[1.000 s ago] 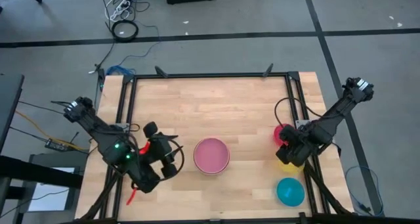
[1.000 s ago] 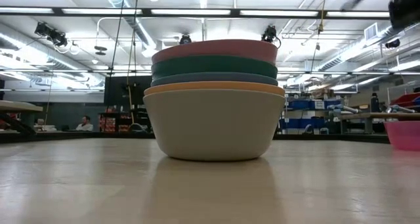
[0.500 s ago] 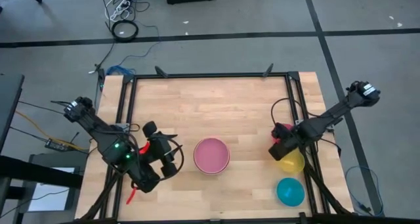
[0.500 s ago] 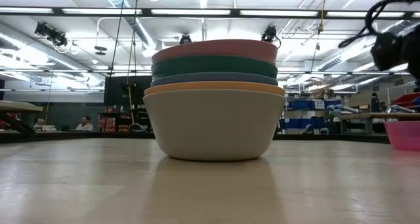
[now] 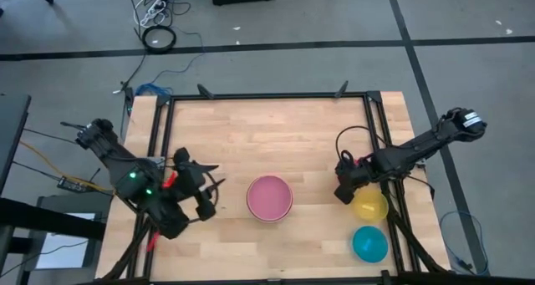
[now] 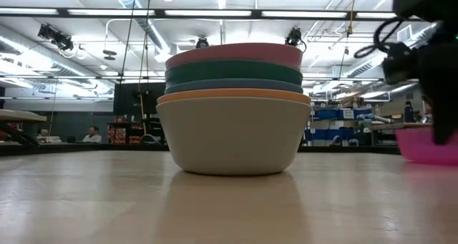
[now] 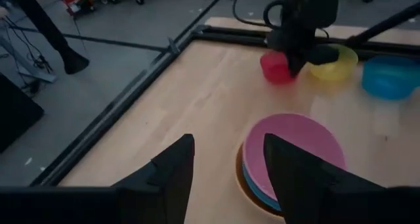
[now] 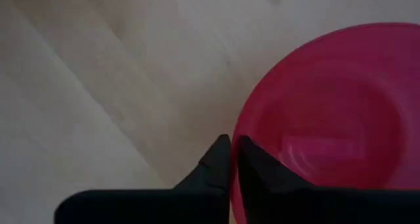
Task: Nest bowls inside each other
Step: Stack the red bowl on top of the pink bowl, then stack the yellow bowl on top of the red bowl, then stack the light blue bowl on top of the yellow bowl
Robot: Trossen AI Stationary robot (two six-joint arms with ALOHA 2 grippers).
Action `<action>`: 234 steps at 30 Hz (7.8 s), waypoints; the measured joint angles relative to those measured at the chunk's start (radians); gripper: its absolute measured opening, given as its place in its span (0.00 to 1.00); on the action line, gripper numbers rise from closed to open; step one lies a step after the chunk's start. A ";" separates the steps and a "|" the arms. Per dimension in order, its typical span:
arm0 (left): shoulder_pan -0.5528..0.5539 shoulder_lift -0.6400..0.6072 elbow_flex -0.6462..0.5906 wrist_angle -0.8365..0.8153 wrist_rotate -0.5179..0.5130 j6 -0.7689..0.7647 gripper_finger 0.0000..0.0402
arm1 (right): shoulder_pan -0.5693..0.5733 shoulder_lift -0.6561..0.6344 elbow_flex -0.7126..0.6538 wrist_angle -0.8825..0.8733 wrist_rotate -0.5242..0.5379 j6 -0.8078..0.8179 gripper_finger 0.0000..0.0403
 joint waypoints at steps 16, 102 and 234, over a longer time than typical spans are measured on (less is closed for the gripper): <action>-0.074 -0.172 0.000 -0.292 -0.083 -0.161 0.48 | -0.022 0.242 0.494 0.086 0.097 -0.406 0.00; 0.084 -0.037 -0.586 1.225 0.240 0.422 0.48 | 0.560 0.215 0.138 -0.099 -0.011 0.691 0.47; -0.058 -0.347 -0.586 0.149 0.006 -0.388 0.48 | 0.763 0.600 0.485 0.004 0.049 0.950 0.43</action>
